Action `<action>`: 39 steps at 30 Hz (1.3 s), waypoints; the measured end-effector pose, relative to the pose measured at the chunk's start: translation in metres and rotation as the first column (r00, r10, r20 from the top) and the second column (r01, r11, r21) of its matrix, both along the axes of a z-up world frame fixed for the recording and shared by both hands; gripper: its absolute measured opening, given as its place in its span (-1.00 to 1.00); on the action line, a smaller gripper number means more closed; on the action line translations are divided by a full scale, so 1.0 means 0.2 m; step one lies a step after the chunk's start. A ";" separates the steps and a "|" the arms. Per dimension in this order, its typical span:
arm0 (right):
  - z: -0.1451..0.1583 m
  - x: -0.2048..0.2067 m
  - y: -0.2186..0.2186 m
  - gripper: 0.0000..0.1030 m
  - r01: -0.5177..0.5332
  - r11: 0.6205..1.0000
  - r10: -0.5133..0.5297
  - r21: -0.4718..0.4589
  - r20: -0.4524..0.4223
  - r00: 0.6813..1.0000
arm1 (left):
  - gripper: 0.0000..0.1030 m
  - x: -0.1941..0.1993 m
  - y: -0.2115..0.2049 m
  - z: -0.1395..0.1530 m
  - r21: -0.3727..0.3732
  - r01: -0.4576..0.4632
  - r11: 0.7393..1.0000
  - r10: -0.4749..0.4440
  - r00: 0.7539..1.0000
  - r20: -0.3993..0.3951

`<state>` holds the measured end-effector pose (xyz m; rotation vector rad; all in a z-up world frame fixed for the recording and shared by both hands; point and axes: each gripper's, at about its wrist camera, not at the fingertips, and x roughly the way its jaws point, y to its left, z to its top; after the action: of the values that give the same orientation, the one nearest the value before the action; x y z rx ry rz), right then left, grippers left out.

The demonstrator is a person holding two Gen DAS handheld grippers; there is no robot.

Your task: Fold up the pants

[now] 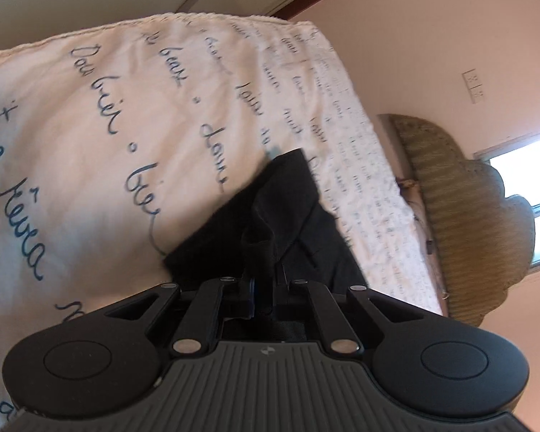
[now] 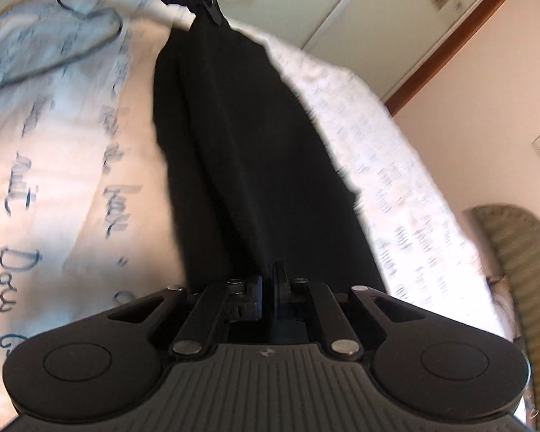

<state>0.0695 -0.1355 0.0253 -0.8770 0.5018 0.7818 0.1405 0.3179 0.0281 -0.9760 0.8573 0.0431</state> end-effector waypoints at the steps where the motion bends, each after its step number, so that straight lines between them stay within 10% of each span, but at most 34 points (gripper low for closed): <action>1: 0.01 0.01 0.01 -0.90 0.005 1.000 -0.005 0.015 -0.004 1.000 | -0.83 0.00 0.00 0.01 0.009 0.005 1.000 -0.005 1.000 0.006; 14: 0.16 -0.05 -0.09 -0.90 0.032 0.988 -0.021 0.154 -0.075 0.997 | -0.82 -0.13 0.00 0.12 0.053 -0.006 0.999 0.002 0.997 0.078; 19: 0.04 -0.03 -0.06 -0.90 0.032 0.993 -0.018 0.110 -0.128 0.992 | -0.80 -0.12 0.03 -0.02 0.032 -0.031 0.999 0.032 0.999 -0.033; 22: 0.09 -0.03 -0.07 -0.89 0.050 0.986 -0.028 0.156 -0.142 0.990 | -0.69 -0.16 -0.01 0.08 0.084 0.012 0.996 -0.018 0.998 0.063; 29: 0.18 0.08 -0.20 -0.79 0.200 0.934 -0.072 0.296 -0.394 0.916 | -0.69 -0.27 -0.07 0.23 0.237 0.040 0.971 -0.065 0.993 0.097; 33: 0.18 0.20 -0.35 -0.78 0.462 0.758 -0.032 0.460 -0.681 0.731 | -0.69 -0.37 -0.22 0.30 0.467 0.068 0.882 -0.125 0.988 0.092; 36: 0.03 0.29 -0.48 -0.20 0.729 0.525 0.118 0.438 -0.886 0.448 | -0.64 -0.46 -0.44 0.33 0.683 0.112 0.722 -0.264 0.957 0.122; 37: -0.02 0.31 -0.52 0.26 0.800 0.454 0.139 0.392 -0.918 0.370 | -0.48 -0.48 -0.53 0.33 0.730 0.131 0.671 -0.326 0.936 0.131; 39: -0.12 0.33 -0.59 0.47 0.891 0.319 0.206 0.323 -0.941 0.268 | -0.19 -0.51 -0.72 0.30 0.818 0.147 0.555 -0.436 0.890 0.136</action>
<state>0.1359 -0.2531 0.0019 0.9493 1.1277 0.7563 0.0377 0.1745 0.0885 0.0423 0.5740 -0.0308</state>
